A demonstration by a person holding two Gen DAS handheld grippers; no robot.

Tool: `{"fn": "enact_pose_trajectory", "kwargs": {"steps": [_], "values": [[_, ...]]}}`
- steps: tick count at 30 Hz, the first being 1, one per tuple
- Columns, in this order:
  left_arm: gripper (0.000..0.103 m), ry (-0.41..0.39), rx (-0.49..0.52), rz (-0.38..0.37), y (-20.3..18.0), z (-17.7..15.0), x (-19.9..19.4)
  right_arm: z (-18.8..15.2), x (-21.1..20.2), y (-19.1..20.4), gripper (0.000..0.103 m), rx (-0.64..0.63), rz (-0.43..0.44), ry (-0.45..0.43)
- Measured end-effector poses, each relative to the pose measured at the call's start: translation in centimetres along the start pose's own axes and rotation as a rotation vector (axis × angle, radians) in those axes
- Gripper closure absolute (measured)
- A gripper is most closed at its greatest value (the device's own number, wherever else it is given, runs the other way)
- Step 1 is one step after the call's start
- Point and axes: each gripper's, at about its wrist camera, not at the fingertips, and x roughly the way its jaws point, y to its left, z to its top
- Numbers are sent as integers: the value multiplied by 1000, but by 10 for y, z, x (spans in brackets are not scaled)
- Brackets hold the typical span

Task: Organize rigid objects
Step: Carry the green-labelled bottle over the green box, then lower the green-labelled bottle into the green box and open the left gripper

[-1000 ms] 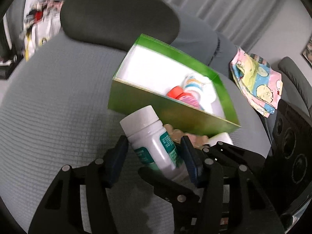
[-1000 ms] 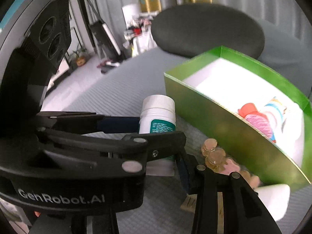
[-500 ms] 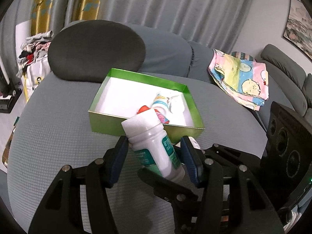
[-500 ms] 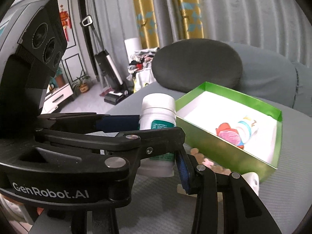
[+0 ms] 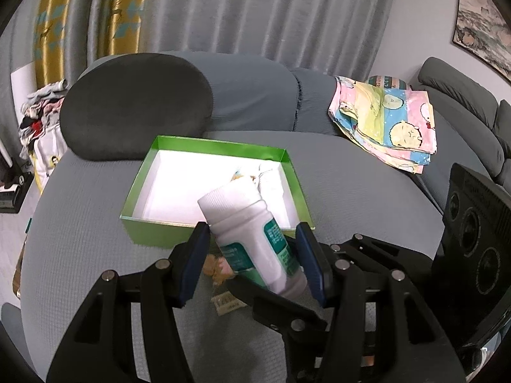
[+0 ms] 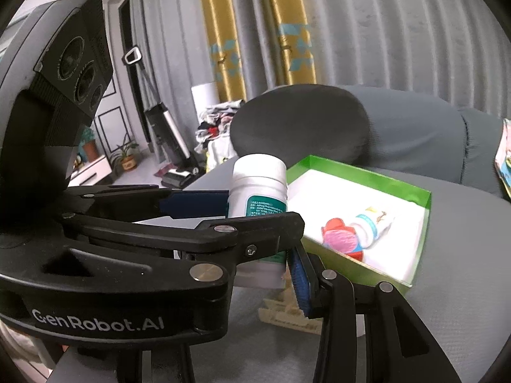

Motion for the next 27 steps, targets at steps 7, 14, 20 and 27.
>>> {"fn": "enact_pose_trajectory", "kwargs": {"steps": [7,14,20,27], "values": [[49,0,17,-1,-6,21,15,11,1,-16,60,7,-18,-27],[49,9,15,0,-3,43,36,24,15,-34,60,24,-11,-34],[49,32,-5,-6,6,52,54,30,31,-48,60,27,-12,-23],[49,67,-26,-3,14,56,75,30,53,-58,60,35,-11,6]]}}
